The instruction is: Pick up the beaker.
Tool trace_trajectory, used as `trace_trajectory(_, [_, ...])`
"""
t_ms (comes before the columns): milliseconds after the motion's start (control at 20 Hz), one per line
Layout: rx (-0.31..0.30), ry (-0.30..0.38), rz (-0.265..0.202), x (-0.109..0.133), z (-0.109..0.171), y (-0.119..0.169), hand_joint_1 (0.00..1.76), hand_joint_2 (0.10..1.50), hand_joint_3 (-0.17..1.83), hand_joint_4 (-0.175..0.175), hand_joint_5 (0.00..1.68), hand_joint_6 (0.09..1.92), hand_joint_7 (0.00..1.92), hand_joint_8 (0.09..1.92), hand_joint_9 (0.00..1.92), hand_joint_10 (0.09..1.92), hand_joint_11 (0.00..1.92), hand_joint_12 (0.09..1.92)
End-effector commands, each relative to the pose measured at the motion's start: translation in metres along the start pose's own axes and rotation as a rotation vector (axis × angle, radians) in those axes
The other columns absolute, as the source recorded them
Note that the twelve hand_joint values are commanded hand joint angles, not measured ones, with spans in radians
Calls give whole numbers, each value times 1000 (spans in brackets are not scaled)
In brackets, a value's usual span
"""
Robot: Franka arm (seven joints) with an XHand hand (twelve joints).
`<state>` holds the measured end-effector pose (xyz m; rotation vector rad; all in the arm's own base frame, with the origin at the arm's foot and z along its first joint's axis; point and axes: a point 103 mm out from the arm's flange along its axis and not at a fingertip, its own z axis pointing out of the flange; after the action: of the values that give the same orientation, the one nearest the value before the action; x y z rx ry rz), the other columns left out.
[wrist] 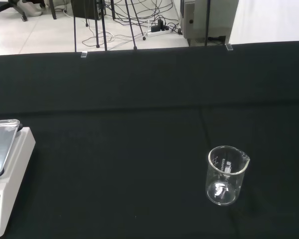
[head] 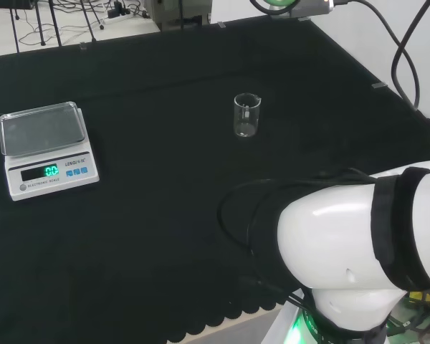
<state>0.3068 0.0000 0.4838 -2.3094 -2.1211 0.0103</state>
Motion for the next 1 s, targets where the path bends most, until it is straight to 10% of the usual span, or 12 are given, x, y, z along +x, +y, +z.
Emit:
trace_trajectory(50, [-10, -16, -5, 1, 1, 0, 594, 710, 166, 47, 0, 87, 48, 172, 0, 773, 0, 922])
trace_trajectory(450, [-21, -19, 7, 42, 29, 18, 580, 739, 154, 36, 0, 87, 40, 228, 0, 757, 0, 775])
trace_trajectory(1000, [70, 62, 42, -13, 115, 118, 615, 758, 106, 52, 0, 87, 0, 214, 0, 744, 0, 879])
